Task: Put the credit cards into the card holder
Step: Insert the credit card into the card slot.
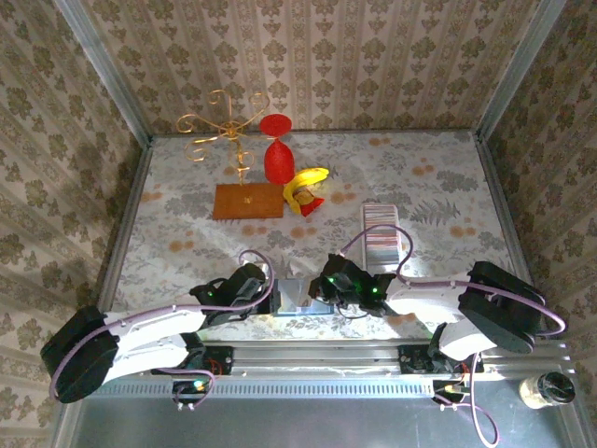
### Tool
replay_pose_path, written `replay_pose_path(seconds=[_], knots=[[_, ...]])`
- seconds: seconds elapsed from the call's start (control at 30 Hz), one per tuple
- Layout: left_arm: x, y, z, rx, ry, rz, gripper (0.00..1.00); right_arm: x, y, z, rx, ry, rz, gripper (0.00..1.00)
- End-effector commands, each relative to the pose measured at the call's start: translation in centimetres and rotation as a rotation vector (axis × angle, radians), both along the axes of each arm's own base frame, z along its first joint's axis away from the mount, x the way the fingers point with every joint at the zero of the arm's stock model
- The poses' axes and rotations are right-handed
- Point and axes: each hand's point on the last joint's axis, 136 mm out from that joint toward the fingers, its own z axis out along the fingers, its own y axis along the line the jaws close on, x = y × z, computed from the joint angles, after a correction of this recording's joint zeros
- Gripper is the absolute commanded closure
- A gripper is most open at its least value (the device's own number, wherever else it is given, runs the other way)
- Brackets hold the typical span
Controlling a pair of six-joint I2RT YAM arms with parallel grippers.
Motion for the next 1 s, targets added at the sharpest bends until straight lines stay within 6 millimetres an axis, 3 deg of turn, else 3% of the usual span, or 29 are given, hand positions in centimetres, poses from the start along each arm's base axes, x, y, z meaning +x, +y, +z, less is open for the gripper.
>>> replay_pose_path(seconds=[0.0,0.3,0.6,0.73,0.97], knots=[[0.2,-0.4,0.2,-0.005,0.004,0.006,0.74,-0.7,0.2,-0.8,-0.009,0.015,0.034,1.0],[0.0,-0.5,-0.4,0.02,0.021,-0.006,0.76,-1.0,0.9,-0.9,0.021,0.019,0.061,1.0],[0.0,-0.1,-0.6,0.037,0.021,0.004,0.76,-0.1,-0.8,1.4,0.011,-0.098,0.021,1.0],[0.0,-0.1,-0.7,0.042,0.024,0.003,0.76,-0.1,-1.6,0.8,-0.022,-0.099,0.009,1.0],[-0.1,-0.2,-0.7,0.044,0.025,-0.001,0.76,-0.1,-1.2,0.2,-0.018,-0.089,0.018,1.0]])
